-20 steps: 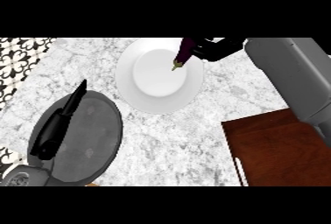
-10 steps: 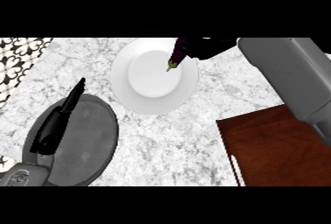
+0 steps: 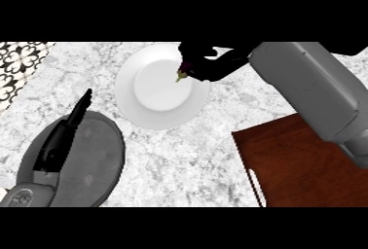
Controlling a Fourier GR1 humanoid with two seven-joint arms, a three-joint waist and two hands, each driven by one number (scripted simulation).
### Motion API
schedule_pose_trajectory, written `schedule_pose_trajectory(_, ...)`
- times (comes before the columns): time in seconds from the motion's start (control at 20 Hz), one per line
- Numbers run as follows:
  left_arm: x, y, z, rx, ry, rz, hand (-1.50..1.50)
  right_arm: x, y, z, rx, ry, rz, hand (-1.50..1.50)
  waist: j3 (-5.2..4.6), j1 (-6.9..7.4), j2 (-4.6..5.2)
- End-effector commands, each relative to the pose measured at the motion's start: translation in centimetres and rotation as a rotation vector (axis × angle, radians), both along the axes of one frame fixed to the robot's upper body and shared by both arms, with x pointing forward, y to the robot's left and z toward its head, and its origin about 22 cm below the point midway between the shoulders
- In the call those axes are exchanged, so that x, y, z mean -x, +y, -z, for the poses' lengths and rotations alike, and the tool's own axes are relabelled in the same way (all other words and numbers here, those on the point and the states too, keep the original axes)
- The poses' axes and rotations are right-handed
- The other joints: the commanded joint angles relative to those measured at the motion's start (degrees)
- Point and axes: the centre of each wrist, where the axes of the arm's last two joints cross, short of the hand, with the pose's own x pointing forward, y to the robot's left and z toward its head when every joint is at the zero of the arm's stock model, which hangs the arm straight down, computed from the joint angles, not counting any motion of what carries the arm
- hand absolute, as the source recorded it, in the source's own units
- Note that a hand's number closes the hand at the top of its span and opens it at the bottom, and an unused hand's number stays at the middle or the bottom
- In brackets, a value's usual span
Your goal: Pick the eggplant from the tray and place it in the plate
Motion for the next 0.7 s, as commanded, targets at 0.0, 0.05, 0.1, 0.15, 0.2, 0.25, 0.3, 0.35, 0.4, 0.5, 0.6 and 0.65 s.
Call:
schedule_pose_trajectory(0.0, 0.0, 0.3, 0.2, 0.006, 0.008, -0.026, 0.00, 0.3, 1.0, 1.3, 0.102, 0.146, -0.317, 1.50, -0.10, -1.28, -0.58)
schedule_pose_trajectory(0.05, 0.6, 0.4, 0.8, -0.001, 0.028, -0.027, 0.00, 0.8, 2.1, 2.8, 0.130, 0.140, -0.337, 1.50, -0.10, -1.04, -0.75)
schedule_pose_trajectory(0.1, 0.4, 0.9, 0.7, -0.002, 0.014, -0.051, 0.00, 0.8, 1.8, 2.4, 0.137, 0.139, -0.353, 1.50, -0.11, -1.77, -0.94)
schedule_pose_trajectory(0.15, 0.1, 0.7, 0.7, -0.002, 0.025, -0.048, 0.00, 1.1, 2.5, 2.3, 0.179, 0.120, -0.369, 1.50, -0.13, -2.30, -0.88)
schedule_pose_trajectory(0.2, 0.5, 1.2, 0.8, -0.001, 0.034, -0.062, 0.00, 1.1, 1.7, 3.1, 0.209, 0.122, -0.370, 1.50, -0.06, -2.53, -1.21)
schedule_pose_trajectory(0.25, 0.4, 0.7, 0.5, 0.007, 0.021, -0.046, 0.00, 1.2, 2.1, 3.2, 0.215, 0.106, -0.379, 1.50, -0.05, -2.46, -1.23)
schedule_pose_trajectory(0.3, 0.7, 1.1, 1.0, 0.002, 0.036, -0.068, 0.00, 1.3, 1.7, 4.3, 0.229, 0.111, -0.386, 1.50, -0.05, -3.24, -1.26)
schedule_pose_trajectory(0.35, 0.3, 1.6, 0.2, -0.017, 0.009, -0.064, 0.00, 1.6, 2.3, 5.0, 0.251, 0.099, -0.398, 1.50, -0.03, -2.79, -1.13)
schedule_pose_trajectory(0.4, 0.3, 1.2, 0.4, 0.005, 0.021, -0.067, 0.00, 1.7, 2.8, 4.7, 0.263, 0.105, -0.417, 1.50, -0.06, -3.72, -1.68)
schedule_pose_trajectory(0.5, 0.8, 1.9, 0.6, -0.009, 0.021, -0.063, 0.00, 2.1, 3.5, 6.0, 0.290, 0.087, -0.429, 1.50, -0.08, -3.08, -1.58)
schedule_pose_trajectory(0.6, 0.7, 2.5, 0.3, -0.004, 0.029, -0.086, 0.00, 2.5, 2.7, 8.2, 0.344, 0.110, -0.454, 1.50, -0.02, -3.68, -1.51)
schedule_pose_trajectory(0.65, 1.7, 2.1, 1.2, -0.004, 0.032, -0.069, 0.00, 2.8, 3.2, 8.2, 0.360, 0.080, -0.472, 1.50, -0.05, -3.43, -1.87)
